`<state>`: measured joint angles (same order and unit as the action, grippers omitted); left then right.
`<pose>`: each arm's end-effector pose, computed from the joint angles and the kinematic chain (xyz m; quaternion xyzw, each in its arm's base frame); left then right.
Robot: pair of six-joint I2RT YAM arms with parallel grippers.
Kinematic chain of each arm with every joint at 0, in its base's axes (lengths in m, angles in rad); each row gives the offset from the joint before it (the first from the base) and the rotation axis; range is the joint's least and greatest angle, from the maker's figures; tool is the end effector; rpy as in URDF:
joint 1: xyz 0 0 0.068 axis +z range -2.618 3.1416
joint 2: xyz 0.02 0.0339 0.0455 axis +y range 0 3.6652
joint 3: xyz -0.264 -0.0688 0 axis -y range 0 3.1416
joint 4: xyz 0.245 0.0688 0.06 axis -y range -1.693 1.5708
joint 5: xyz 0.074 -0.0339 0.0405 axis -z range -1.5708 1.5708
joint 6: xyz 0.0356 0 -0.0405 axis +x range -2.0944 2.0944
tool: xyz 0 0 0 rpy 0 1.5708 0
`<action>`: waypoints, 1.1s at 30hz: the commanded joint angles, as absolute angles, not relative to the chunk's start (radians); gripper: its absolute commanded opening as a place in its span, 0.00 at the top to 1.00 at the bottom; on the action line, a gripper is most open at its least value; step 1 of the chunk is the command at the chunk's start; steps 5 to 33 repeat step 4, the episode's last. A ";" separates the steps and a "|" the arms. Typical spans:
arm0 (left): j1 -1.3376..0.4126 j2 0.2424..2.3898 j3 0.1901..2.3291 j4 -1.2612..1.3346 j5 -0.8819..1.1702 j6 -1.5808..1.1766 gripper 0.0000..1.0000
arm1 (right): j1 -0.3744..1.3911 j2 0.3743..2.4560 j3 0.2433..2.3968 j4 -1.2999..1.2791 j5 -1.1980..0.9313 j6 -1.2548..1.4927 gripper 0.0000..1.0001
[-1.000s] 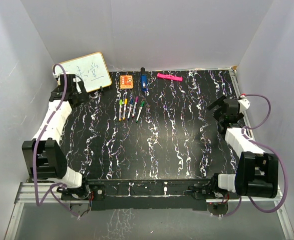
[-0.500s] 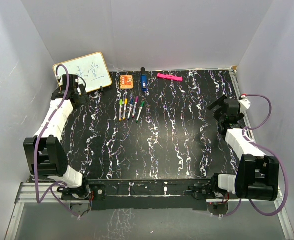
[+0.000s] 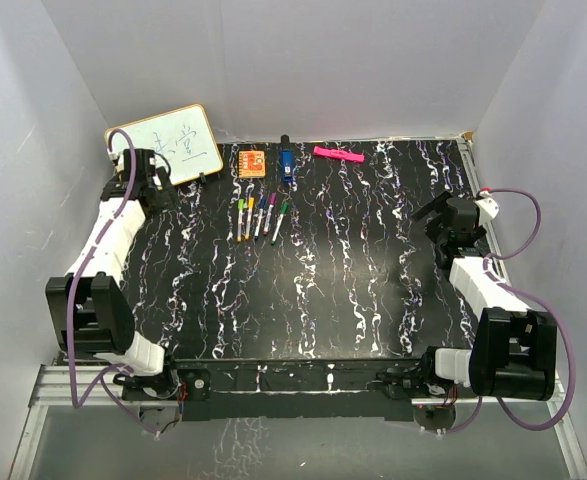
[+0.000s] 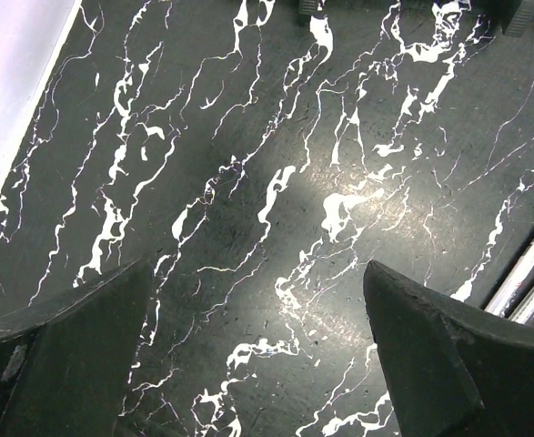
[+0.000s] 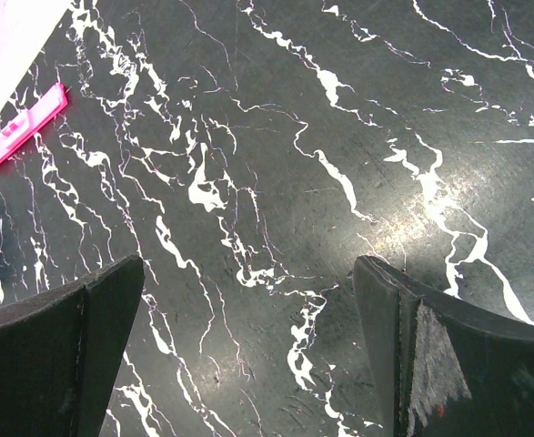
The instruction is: Insert the pens into the pen caps
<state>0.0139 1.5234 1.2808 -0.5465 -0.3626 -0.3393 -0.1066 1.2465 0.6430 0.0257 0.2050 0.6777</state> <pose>0.3351 0.0173 0.3004 -0.2274 0.8832 0.1038 0.3968 0.2606 -0.0352 0.2146 0.3793 0.7896 0.0472 0.4800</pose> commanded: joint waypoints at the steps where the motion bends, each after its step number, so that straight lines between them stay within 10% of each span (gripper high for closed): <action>1: 0.014 1.462 1.303 -0.550 -0.376 -0.365 0.02 | -0.106 1.235 0.652 0.061 0.205 0.667 0.02; 33: 0.013 1.443 1.281 -0.518 -0.360 -0.364 0.02 | -0.106 1.235 0.651 0.061 0.204 0.667 0.02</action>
